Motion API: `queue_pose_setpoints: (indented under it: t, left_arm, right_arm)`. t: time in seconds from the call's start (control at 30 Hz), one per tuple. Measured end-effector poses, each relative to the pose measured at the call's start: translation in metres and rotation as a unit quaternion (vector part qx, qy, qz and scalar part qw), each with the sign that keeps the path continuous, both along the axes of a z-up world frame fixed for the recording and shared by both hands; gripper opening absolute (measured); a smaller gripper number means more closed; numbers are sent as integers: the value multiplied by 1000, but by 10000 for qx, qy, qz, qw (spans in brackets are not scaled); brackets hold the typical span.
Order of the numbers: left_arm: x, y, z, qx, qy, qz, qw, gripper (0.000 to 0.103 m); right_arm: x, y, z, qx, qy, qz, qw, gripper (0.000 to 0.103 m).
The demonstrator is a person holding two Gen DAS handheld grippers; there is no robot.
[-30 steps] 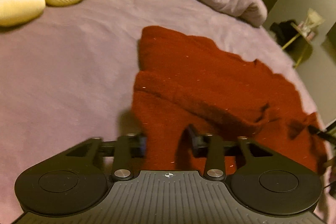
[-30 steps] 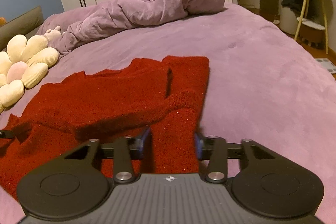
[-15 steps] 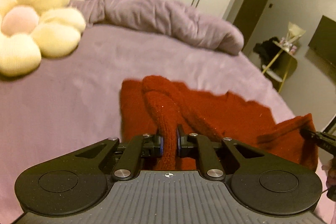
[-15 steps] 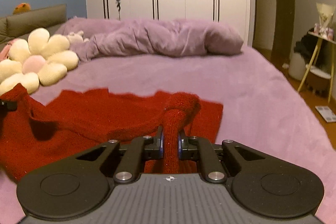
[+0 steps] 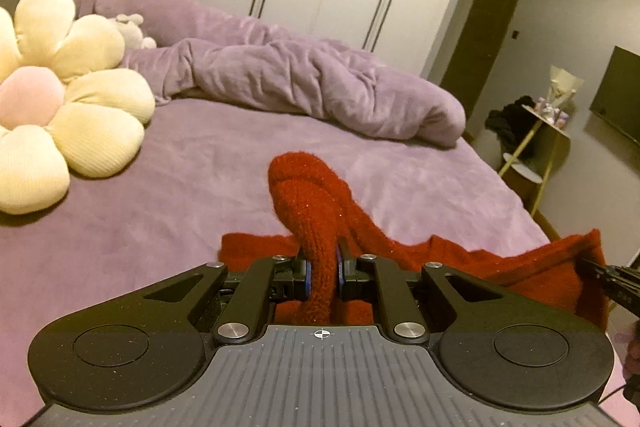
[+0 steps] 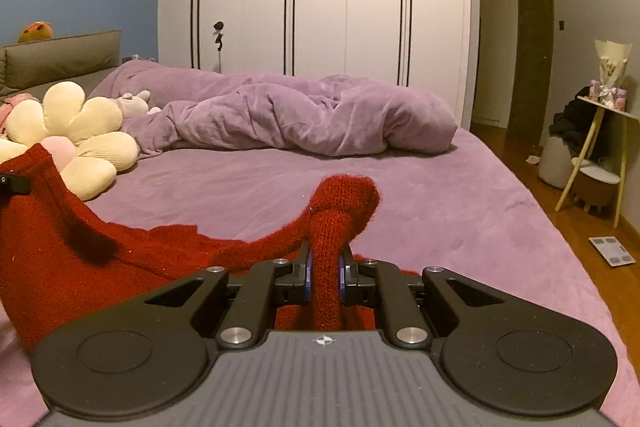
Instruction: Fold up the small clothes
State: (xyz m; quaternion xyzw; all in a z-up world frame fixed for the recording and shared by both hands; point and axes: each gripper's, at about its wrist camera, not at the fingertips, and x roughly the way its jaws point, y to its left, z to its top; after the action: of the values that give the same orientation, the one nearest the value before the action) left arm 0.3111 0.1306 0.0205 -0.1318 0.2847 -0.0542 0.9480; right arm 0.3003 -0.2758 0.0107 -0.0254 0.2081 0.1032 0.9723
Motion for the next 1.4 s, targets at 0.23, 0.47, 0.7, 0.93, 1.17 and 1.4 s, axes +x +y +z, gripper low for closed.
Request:
queue_pose_setpoints:
  t: [0.23,0.47,0.7,0.93,1.17,1.4]
  left_arm:
    - [31,3,-9,166,182,248,9994,13]
    - [52,-5,-14,553,185,348,9977,13]
    - [70,-18,-19,837,104,436,9955,13]
    - [91,-23,-24,1105,-4,714,9913,12]
    - [113,-32,-60,1393,319,889,9857,12]
    - [98,-16,-92,1369,686,1179,9812,48]
  right_arm:
    - [31,-1,-3,-73,-1,-237,9997,10]
    - [55,1,-12,-202,-3,-465,9987,10]
    - [69,5,-23,-492,-52,-670,9965,10]
    - [85,6,-30,-657,-147,-1013,9926,10]
    - [110,11,-67,-908,192,-1173,9887,10]
    - [106,7,-85,-1123,182,-1712,9786,29]
